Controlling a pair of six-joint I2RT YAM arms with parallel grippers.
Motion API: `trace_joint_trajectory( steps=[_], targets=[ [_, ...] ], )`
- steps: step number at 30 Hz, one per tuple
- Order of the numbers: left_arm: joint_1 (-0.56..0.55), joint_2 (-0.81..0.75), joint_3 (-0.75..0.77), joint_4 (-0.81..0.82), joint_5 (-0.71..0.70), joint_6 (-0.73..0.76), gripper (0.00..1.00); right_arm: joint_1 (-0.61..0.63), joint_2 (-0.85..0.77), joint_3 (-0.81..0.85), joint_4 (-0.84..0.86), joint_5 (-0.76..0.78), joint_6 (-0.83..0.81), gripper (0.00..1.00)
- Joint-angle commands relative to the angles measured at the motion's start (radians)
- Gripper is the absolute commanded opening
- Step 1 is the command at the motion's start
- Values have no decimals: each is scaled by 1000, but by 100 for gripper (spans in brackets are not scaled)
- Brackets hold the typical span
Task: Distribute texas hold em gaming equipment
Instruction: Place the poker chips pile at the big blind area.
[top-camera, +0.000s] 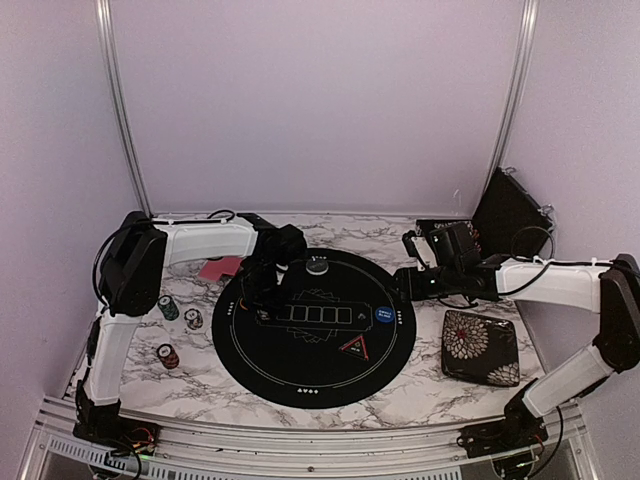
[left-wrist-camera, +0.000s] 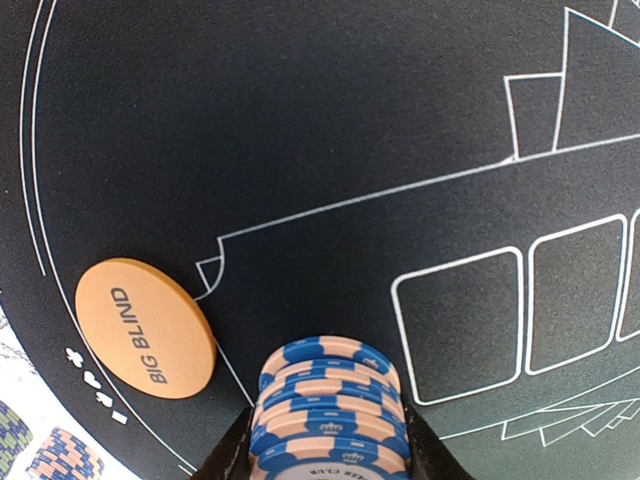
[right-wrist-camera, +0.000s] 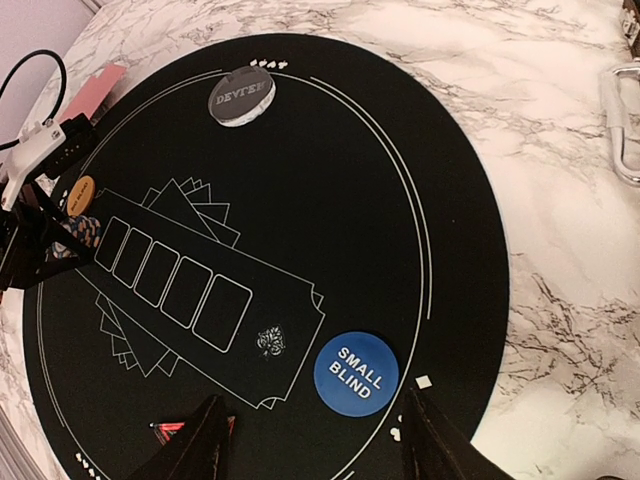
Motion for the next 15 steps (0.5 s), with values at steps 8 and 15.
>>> trace_joint_trajectory(
  steps=[8,15],
  targets=[
    [9,-50,2,-8,-12,15,37,-10,7,33,21,-6,0,56],
    [10,-48,0,-8,-18,15,39,-9,5,34,19,-9,-2,56]
  ],
)
